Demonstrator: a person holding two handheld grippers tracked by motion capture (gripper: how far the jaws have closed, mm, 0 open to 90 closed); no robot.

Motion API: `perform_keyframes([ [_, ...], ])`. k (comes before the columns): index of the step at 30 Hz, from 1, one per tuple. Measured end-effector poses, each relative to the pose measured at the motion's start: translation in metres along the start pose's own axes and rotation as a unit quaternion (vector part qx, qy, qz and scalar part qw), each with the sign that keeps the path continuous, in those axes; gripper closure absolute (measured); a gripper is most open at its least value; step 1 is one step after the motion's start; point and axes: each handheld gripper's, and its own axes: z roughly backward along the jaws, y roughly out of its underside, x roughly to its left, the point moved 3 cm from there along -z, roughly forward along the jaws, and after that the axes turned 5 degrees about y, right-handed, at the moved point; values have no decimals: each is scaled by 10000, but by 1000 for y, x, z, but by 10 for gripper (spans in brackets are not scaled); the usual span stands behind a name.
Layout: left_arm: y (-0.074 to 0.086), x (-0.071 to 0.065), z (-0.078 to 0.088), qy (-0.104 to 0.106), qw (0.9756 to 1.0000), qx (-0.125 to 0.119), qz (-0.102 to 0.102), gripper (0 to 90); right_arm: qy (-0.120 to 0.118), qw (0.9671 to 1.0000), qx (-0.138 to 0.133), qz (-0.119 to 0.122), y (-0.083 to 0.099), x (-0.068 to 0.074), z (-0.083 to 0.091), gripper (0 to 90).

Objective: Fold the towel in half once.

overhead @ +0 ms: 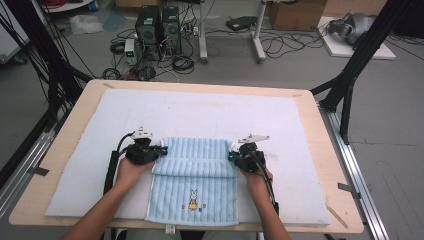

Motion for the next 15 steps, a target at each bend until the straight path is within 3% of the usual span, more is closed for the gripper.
perform_keyframes([
  [2, -4, 4, -2, 31, 9998, -192, 86, 841, 70, 10000, -42, -32, -2, -4, -2, 860],
  [5, -13, 9, -7, 79, 9995, -211, 212, 840, 146, 9998, -77, -80, -6, -9, -6, 859],
  [10, -27, 19, -20, -24, 9997, -200, 149, 839, 327, 9994, -133, -62, -22, -19, -16, 858],
  [13, -29, 24, -25, -74, 9993, -369, 60, 837, 416, 9989, -165, -109, -31, -24, -22, 857],
  [15, -29, 27, -30, -93, 9995, -214, 189, 835, 424, 9989, -158, -152, -34, -27, -26, 856],
])
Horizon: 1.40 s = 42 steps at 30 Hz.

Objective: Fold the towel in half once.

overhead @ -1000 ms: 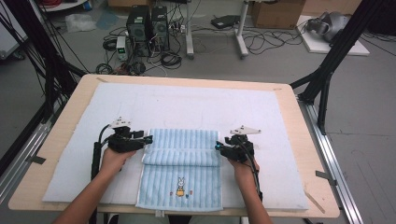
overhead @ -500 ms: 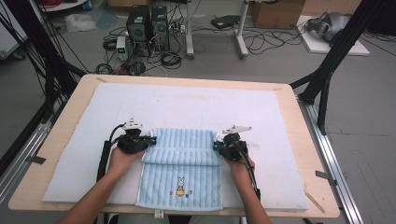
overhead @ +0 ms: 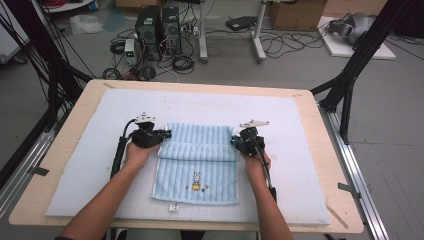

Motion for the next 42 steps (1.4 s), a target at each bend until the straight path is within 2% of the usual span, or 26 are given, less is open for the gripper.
perform_keyframes([
  [1, -1, 2, -1, -9, 10000, 21, 21, 835, 13, 10000, 22, -1, -1, -1, -3, 856],
  [4, -7, 4, -2, -109, 9998, -90, -121, 835, 99, 9999, 69, 33, -7, -2, -10, 856],
  [5, -9, 5, -3, -108, 9999, -94, -97, 835, 143, 9999, 64, 44, -9, -2, -11, 856],
  [7, -13, 8, -4, -199, 9994, -209, -211, 837, 184, 9998, 1, 44, -13, -3, -14, 855],
  [9, -16, 11, -7, -167, 9997, -104, -158, 837, 223, 9997, -27, -2, -16, -5, -16, 855],
  [11, -19, 14, -10, -173, 9996, -85, -190, 837, 230, 9997, -23, -96, -18, -6, -19, 855],
  [15, -21, 17, -12, -147, 9998, -38, -157, 834, 307, 9995, -66, -88, -19, -9, -25, 847],
  [16, -20, 17, -12, -135, 9998, 4, -165, 814, 312, 9994, -15, -118, -18, -9, -27, 813],
  [18, -20, 17, -12, -189, 9998, 36, -41, 652, 347, 9991, -66, -232, -17, -11, -27, 670],
  [19, -20, 19, -9, -196, 9998, 69, -23, 595, 322, 9990, -79, -303, -18, -12, -25, 647],
  [20, -20, 19, -8, -222, 9997, 61, -2, 579, 338, 9988, -167, -327, -19, -13, -22, 615],
  [22, -23, 18, -2, -180, 9998, -25, -3, 554, 294, 9986, -245, -351, -21, -13, -16, 589],
  [24, -27, 14, 5, -117, 9997, -154, -122, 553, 238, 9986, -305, -354, -22, -13, -11, 568],
  [27, -28, 9, 10, 94, 9994, -201, -248, 559, 18, 9985, -378, -383, -22, -13, -3, 558],
  [29, -25, 8, 12, 117, 9992, -208, -333, 568, -103, 9985, -367, -388, -20, -13, 2, 552],
  [34, -8, 8, 10, 245, 9991, 55, -328, 572, -255, 9981, -361, -418, -13, -16, 11, 552],
  [36, -3, 5, 10, 255, 9990, 28, -374, 573, -321, 9981, -333, -406, -11, -18, 12, 554],
  [39, 3, 1, 6, 207, 9981, 248, -517, 579, -366, 9983, -293, -347, -10, -18, 11, 586],
  [42, 3, -2, 6, 160, 9972, 277, -672, 628, -336, 9990, -160, -232, -9, -13, 4, 600],
])
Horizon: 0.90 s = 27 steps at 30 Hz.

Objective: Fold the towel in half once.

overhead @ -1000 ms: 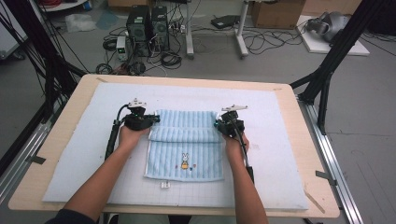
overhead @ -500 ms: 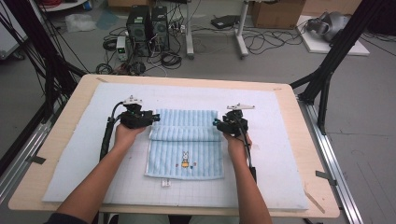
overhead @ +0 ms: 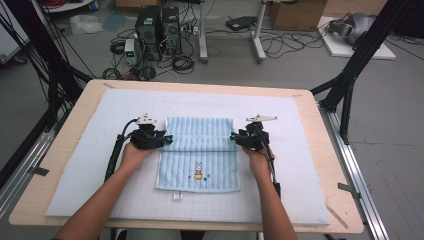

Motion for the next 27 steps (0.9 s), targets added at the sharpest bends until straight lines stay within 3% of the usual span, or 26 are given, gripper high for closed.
perform_keyframes([
  [4, 1, -3, 2, -51, 9998, 29, -191, 787, 23, 9993, 385, 19, 7, 1, -12, 654],
  [5, 1, -4, 3, -60, 9998, -22, -176, 804, 4, 9994, 356, 34, 8, 1, -12, 690],
  [7, 2, -4, 6, -57, 9998, -94, -146, 807, 2, 9994, 336, 97, 7, 1, -9, 786],
  [10, -1, -6, 11, -130, 9996, -222, -134, 793, 6, 9994, 289, 215, 6, 3, -4, 808],
  [13, -7, -5, 20, -519, 9977, -402, -166, 720, 62, 9990, 306, 314, 5, 6, -2, 812],
  [15, -12, -5, 29, -652, 9957, -618, -204, 700, 79, 9989, 307, 331, 5, 6, -2, 813],
  [18, -17, -8, 36, -486, 9942, -915, -293, 698, 104, 9989, 328, 327, 5, 7, -3, 811],
  [21, -15, -9, 28, -186, 9964, -787, -271, 698, 123, 9987, 330, 369, 5, 7, -4, 810],
  [24, -9, -5, 18, -97, 9980, -622, -94, 687, 112, 9988, 324, 354, 5, 7, -3, 812],
  [27, -4, -1, 10, -146, 9992, -369, -57, 657, 58, 9992, 275, 294, 5, 6, 0, 813],
])
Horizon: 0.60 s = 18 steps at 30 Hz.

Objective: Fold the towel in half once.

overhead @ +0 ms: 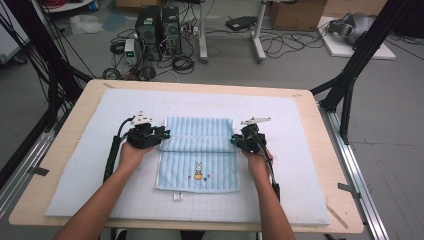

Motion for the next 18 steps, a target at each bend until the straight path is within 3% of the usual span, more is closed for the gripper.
perform_keyframes([
  [3, 6, -1, -8, 16, 9996, 278, -34, 657, -19, 10000, -22, -38, 0, -1, 2, 814],
  [4, 6, -2, -8, 10, 9995, 313, -108, 687, -21, 10000, -35, -22, 0, -1, 3, 814],
  [6, 6, -4, -8, 104, 9995, 306, -70, 799, -37, 10000, -31, -19, 0, 0, 4, 814],
  [8, 6, -4, -6, 116, 9992, 352, -116, 837, -53, 10000, -27, -18, 0, 1, 6, 814],
  [10, 5, -7, -2, 156, 9994, 296, -68, 843, -77, 10000, -57, -3, 0, 1, 9, 814],
  [15, 1, -16, 12, 329, 9993, -89, -161, 843, -95, 9998, -193, 25, 7, 3, 19, 814],
  [18, 3, -21, 21, 419, 9988, -257, -90, 842, -163, 9993, -322, 17, 13, 3, 25, 814],
])
